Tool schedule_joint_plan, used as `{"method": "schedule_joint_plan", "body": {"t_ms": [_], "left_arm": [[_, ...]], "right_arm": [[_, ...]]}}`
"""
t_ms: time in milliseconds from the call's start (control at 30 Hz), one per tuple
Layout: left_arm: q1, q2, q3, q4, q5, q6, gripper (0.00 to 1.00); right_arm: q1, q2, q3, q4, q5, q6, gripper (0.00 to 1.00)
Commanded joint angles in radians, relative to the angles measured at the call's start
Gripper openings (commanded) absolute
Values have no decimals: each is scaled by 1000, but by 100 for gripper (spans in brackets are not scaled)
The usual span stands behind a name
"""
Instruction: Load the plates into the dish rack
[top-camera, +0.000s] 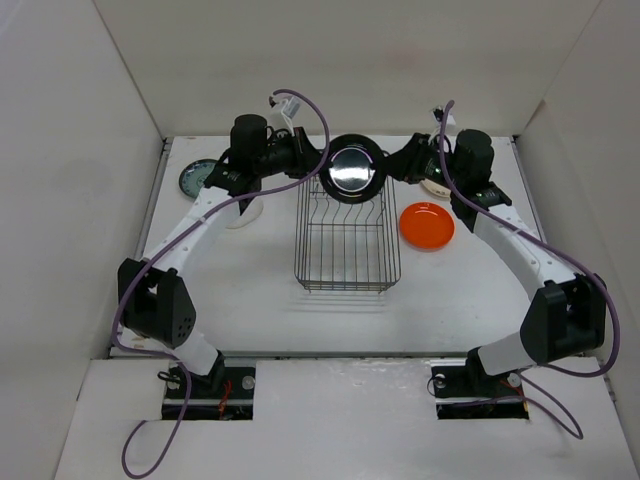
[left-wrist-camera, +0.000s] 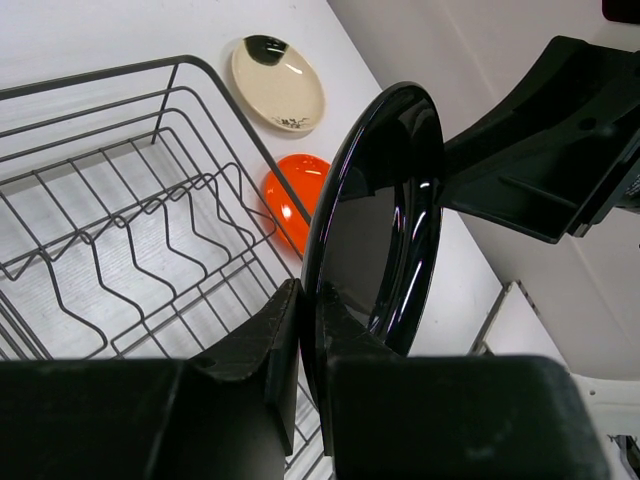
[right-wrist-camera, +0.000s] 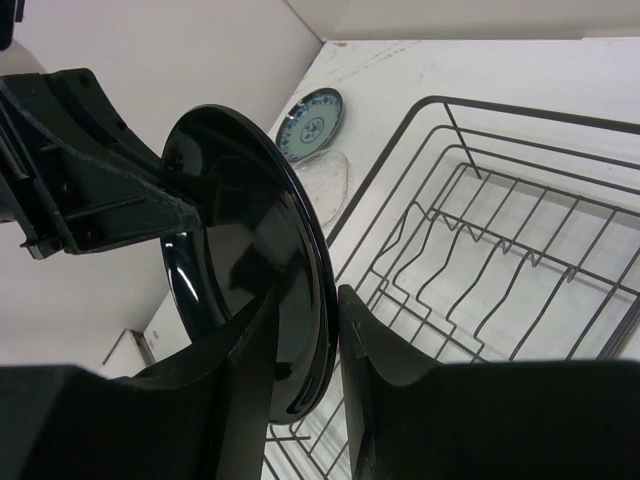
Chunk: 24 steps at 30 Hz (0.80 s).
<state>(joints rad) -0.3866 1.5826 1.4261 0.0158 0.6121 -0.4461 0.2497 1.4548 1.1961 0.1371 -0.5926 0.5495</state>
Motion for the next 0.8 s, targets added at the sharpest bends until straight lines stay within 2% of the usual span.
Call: {"method": "schedule_joint_plan", "body": {"t_ms": [0, 67, 100, 133, 167, 200, 233, 267, 367, 500, 533, 600, 700, 767], "left_arm": [[-17, -64, 7, 36, 40, 10, 0], [-17, -64, 7, 36, 40, 10, 0], [-17, -73, 7, 36, 40, 10, 0], [-17, -73, 7, 36, 40, 10, 0], [-17, -73, 7, 36, 40, 10, 0], [-8, -82, 7, 36, 40, 10, 0], [2, -82, 7, 36, 40, 10, 0], [2, -82, 7, 36, 40, 10, 0], [20, -82, 17, 3, 12, 23, 0], [29, -82, 82, -103, -165, 57, 0], [29, -69, 111, -153, -205, 67, 0], [29, -53, 134, -194, -261, 76, 0], [84, -29, 125, -205, -237, 67, 0], [135, -16, 88, -140, -125, 24, 0]], "right_arm": [[13, -20, 43, 91, -50, 9, 35], [13, -20, 43, 91, -50, 9, 38], [13, -20, 43, 91, -39, 9, 44], [13, -20, 34, 91, -30, 9, 56], [13, -20, 34, 91, -3, 9, 61], [13, -20, 34, 91, 20, 9, 74], [13, -20, 34, 47, 51, -3, 79], [13, -20, 34, 27, 81, -23, 99], [2, -20, 46, -59, 204, -45, 100], [2, -68, 57, -181, 448, -56, 100], [2, -77, 71, -207, 550, -56, 100], [2, -100, 80, -264, 612, -80, 100], [2, -122, 103, -316, 668, -100, 100], [2, -134, 103, -317, 677, -100, 100]]}}
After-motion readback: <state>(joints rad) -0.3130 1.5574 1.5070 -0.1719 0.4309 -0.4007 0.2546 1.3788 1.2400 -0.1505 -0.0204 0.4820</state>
